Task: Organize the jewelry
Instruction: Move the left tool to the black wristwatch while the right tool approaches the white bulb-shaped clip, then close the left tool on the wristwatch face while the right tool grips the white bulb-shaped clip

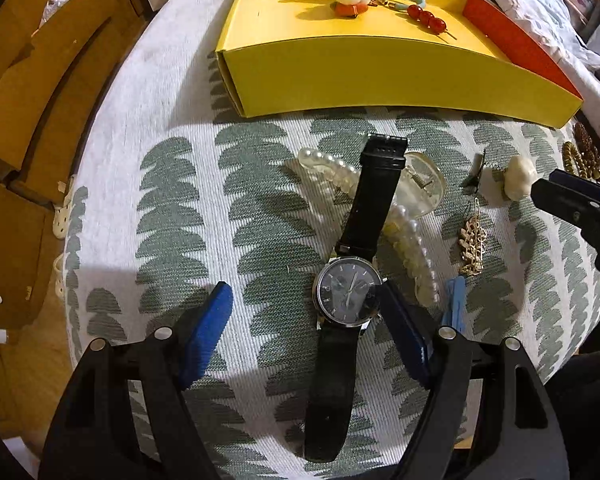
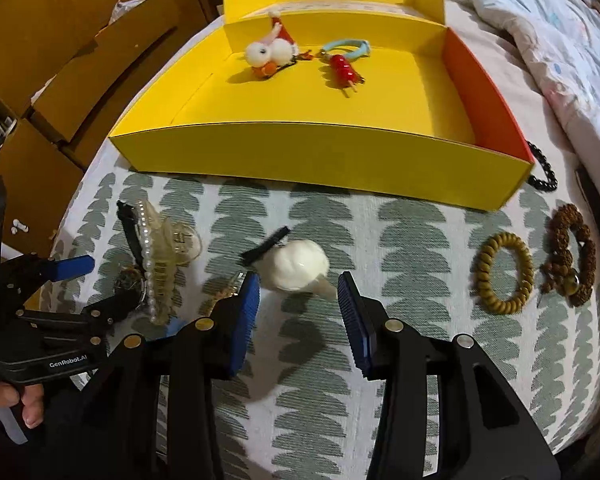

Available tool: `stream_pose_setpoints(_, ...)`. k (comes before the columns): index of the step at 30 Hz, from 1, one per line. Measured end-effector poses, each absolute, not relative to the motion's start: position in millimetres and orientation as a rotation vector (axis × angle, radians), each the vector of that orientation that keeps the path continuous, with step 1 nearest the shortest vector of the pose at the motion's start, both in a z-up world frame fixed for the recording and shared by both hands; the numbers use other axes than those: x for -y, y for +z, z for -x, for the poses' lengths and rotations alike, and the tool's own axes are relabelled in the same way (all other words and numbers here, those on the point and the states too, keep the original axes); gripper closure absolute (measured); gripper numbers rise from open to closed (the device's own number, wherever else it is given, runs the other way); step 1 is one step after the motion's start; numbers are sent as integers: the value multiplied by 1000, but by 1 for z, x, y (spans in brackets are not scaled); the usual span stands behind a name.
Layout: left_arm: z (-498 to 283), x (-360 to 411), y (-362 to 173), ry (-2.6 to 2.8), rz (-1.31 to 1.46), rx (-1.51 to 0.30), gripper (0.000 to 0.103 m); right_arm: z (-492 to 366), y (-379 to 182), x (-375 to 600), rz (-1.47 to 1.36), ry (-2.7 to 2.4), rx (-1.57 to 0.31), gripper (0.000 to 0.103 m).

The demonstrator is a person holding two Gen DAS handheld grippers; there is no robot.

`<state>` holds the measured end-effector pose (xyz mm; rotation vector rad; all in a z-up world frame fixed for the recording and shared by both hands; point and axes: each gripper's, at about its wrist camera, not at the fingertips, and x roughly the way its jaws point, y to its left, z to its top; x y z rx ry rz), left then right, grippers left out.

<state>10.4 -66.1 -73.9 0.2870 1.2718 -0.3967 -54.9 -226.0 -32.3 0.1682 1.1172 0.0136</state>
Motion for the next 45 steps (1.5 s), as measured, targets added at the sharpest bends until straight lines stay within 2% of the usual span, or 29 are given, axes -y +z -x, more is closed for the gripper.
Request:
stream_pose_setpoints(40,2,111,-97,-411,-332,-1274,25,33,-63,215,-91,-24,-1187,58)
stream_pose_setpoints(44,-3,103,-99,-409,-327,-1270,31,32,-63,217,-101,-20,-1190,61)
stream_pose_setpoints(45,-3,101,-98,-407,-323,-1268,36,32,-63,217,-103,-22,-1190,61)
